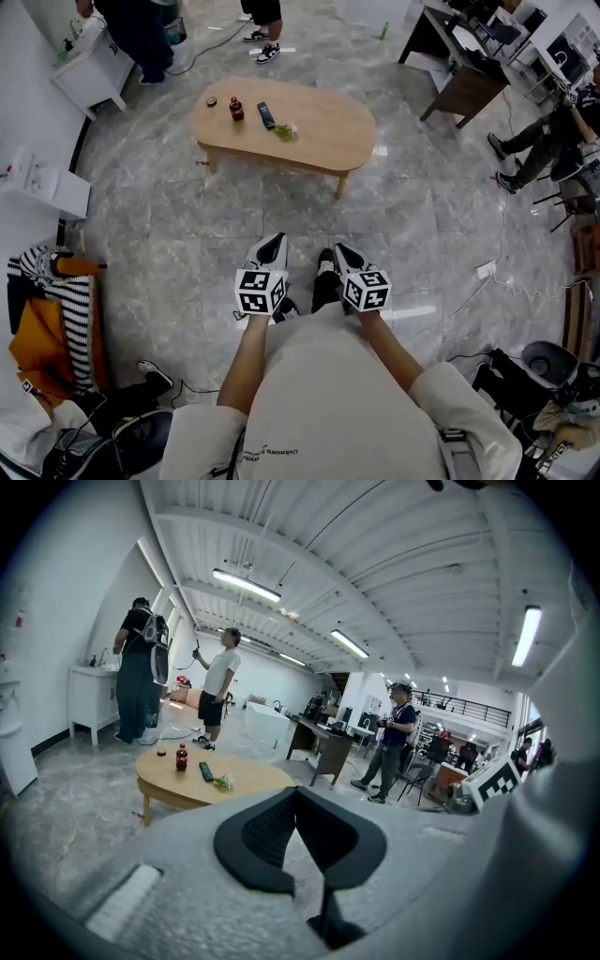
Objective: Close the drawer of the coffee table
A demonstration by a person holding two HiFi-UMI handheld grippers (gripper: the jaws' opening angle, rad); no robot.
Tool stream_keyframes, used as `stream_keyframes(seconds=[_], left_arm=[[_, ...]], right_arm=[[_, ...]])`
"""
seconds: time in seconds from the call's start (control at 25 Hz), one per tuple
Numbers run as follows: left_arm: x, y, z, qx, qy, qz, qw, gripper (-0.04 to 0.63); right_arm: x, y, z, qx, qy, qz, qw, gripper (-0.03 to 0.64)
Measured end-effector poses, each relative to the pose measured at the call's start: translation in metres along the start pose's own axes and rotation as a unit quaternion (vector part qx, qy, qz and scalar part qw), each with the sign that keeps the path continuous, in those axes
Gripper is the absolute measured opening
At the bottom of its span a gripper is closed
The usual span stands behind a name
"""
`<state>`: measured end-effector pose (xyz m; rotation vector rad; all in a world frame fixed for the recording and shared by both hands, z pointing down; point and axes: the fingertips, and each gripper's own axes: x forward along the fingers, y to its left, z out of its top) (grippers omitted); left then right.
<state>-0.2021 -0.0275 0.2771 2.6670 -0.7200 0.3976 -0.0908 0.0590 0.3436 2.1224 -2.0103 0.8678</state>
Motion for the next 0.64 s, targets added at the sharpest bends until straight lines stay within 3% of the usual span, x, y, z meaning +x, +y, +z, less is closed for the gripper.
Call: stream_keyframes(seconds=[0.64], left_arm=[[-0.007, 0.014, -0.001, -0.009, -0.008, 0.006, 0.9999, 0.009]], right_arm=[[-0.004, 0.004, 0.002, 0.002, -0.015, -0.004, 1.000, 0.015]])
